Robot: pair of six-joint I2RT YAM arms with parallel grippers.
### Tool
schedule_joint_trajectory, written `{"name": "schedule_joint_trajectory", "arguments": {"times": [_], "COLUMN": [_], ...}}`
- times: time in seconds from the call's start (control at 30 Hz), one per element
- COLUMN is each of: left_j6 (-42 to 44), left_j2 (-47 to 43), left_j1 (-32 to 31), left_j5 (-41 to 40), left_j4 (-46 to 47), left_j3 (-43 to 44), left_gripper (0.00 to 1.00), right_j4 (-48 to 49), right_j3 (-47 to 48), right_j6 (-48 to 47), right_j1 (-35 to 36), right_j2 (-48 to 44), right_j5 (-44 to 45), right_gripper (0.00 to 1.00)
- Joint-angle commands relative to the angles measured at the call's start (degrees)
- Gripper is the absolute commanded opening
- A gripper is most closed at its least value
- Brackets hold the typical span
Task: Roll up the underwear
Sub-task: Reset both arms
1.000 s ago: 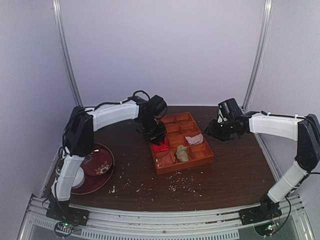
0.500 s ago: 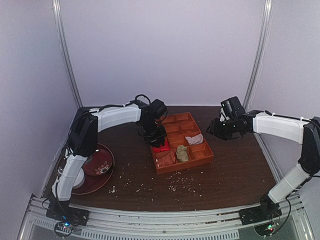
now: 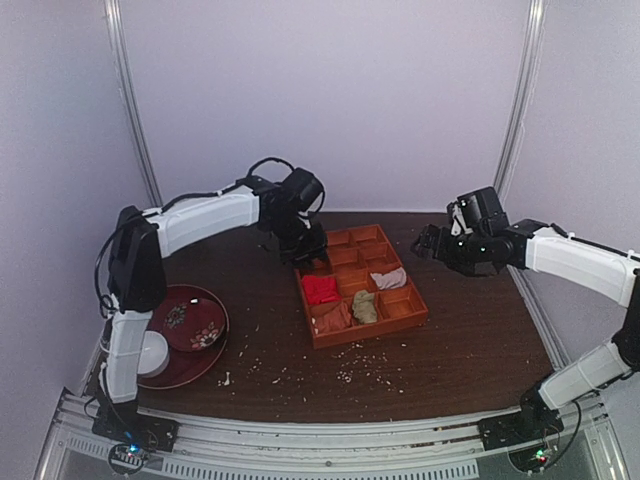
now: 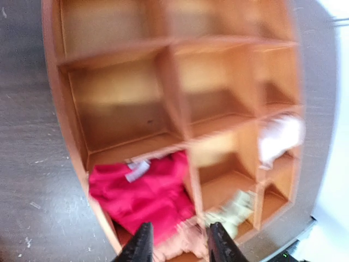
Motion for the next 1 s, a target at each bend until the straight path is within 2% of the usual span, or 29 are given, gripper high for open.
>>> {"name": "schedule_joint_trajectory", "arguments": {"times": [0.0, 0.17, 0.2, 0.27, 0.3, 0.33, 0.37, 0.53, 0.7, 0.97], "left_j6": [6.6, 10.8, 11.5, 13.3, 13.9, 14.5, 15.1, 18.9, 21.3, 20.7], "left_j2": [-8.6, -15.3, -16.5, -18.5, -19.3, -20.1, -21.0, -23.2, -25.9, -26.4], "left_j1": [0.3, 0.3, 0.4, 0.4, 0.4, 0.4, 0.4, 0.4, 0.4, 0.4], "left_j5": [-1.8, -3.1, -3.5, -4.6, -5.3, -6.2, -6.9, -8.3, -8.5, -8.7], "left_j4": [5.2, 9.8, 10.6, 11.6, 11.7, 11.6, 11.8, 12.3, 15.7, 16.2], "left_j3": [-4.4, -12.7, -14.1, -16.2, -16.9, -17.5, -18.2, -20.5, -23.8, -23.8], "left_gripper": [0.43, 0.68, 0.70, 0.82, 0.84, 0.93, 0.97, 0.98, 0.98, 0.98], "right_j4": [-0.3, -0.9, -1.0, -0.5, -0.2, -0.1, -0.4, -4.2, -2.9, -3.6], "right_j3": [-0.1, -0.1, 0.0, -0.1, -0.1, 0.1, 0.5, 2.1, 0.6, 1.6], "right_j6": [-1.0, -1.3, -1.5, -2.2, -2.7, -3.5, -4.5, -6.3, -7.0, -7.0], "right_j1": [-0.2, -0.2, -0.2, -0.2, -0.2, -0.2, -0.2, -0.2, -0.2, -0.2], "right_j2": [-2.4, -4.9, -5.4, -6.7, -7.1, -7.5, -7.8, -8.6, -12.1, -12.0], "right_j5": [0.6, -1.3, -2.0, -4.1, -5.6, -7.0, -8.1, -9.2, -8.0, -8.1], "right_gripper": [1.00, 1.00, 1.00, 1.00, 1.00, 1.00, 1.00, 1.00, 1.00, 1.00]}}
